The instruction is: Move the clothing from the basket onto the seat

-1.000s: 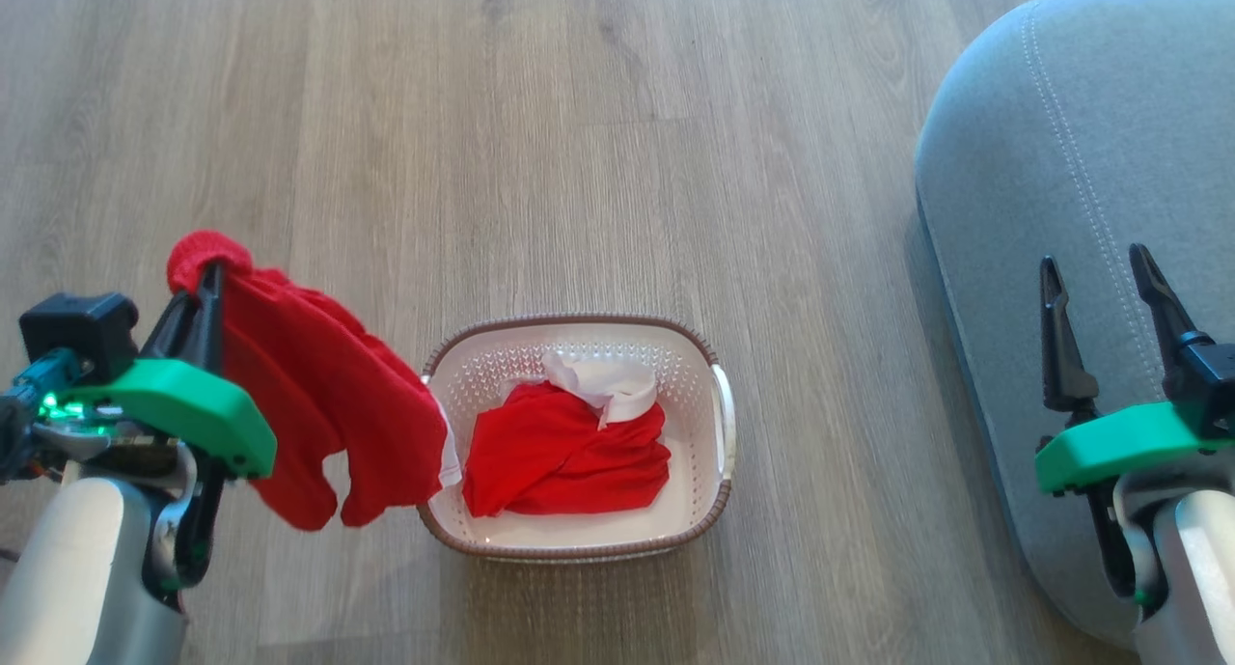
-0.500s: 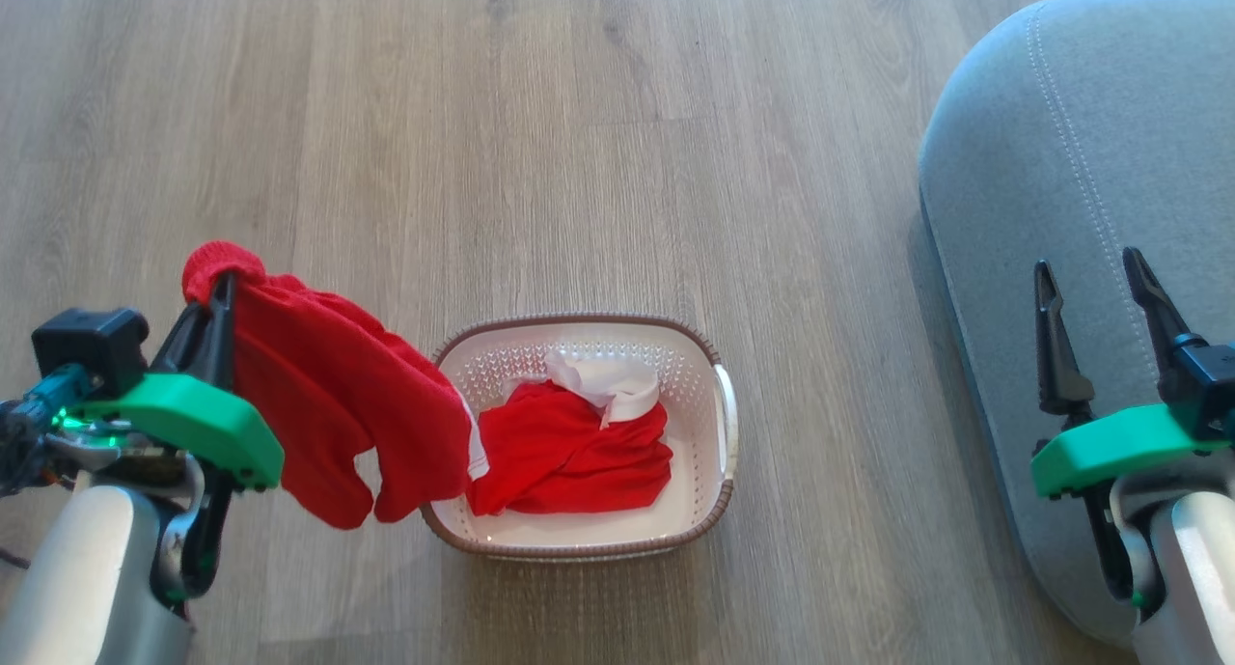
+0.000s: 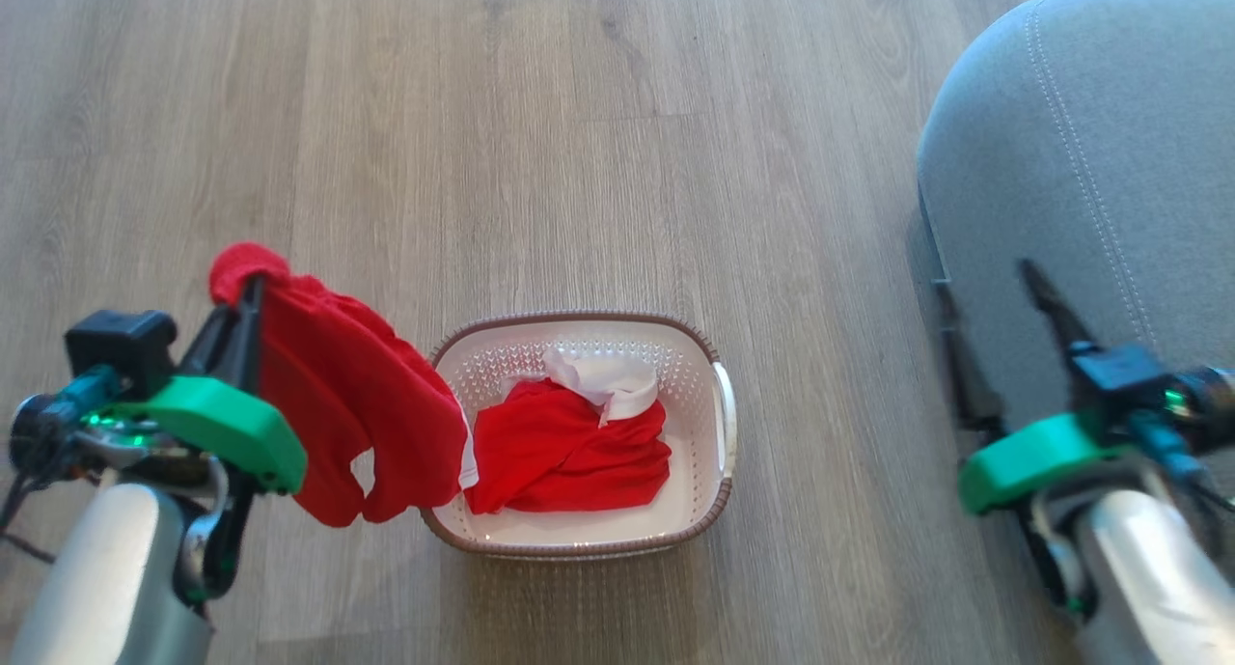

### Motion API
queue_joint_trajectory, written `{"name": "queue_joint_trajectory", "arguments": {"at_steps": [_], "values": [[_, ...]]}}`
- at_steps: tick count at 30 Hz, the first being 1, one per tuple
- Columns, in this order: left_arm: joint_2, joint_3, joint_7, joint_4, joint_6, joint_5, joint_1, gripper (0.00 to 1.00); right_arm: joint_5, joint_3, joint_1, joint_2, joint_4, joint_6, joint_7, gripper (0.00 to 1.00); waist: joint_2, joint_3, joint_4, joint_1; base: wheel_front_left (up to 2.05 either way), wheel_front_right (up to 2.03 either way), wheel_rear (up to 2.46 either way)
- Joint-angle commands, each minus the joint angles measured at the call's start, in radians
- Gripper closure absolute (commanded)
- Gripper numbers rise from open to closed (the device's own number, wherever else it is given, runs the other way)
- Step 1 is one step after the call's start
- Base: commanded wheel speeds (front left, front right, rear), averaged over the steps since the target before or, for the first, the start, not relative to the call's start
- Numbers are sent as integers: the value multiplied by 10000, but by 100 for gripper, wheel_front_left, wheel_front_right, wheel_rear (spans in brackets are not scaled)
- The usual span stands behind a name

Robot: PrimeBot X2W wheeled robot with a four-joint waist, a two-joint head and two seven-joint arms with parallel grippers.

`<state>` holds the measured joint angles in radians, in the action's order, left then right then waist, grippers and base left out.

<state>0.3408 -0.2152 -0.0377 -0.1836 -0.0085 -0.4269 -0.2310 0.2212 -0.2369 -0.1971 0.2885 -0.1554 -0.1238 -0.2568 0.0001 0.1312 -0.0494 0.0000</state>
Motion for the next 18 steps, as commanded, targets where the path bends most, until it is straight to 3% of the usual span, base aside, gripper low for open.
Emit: {"name": "queue_joint_trajectory", "arguments": {"at_steps": [1,10,18], "values": [[232,397,-108,376,-14,9,-681,100,38,-227,-412,184,248,-69,-49,0,-1,-8,3,0,0,0,0],[-305,-359,179,1015,-190,44,-1242,100,270,-2942,-1779,-169,-251,-69,-49,0,-1,-50,47,0,0,0,0],[-1079,-1392,490,1437,-362,205,-1810,100,650,-4407,-2714,-742,-620,-69,-49,0,-1,-47,189,0,0,0,0]]}}
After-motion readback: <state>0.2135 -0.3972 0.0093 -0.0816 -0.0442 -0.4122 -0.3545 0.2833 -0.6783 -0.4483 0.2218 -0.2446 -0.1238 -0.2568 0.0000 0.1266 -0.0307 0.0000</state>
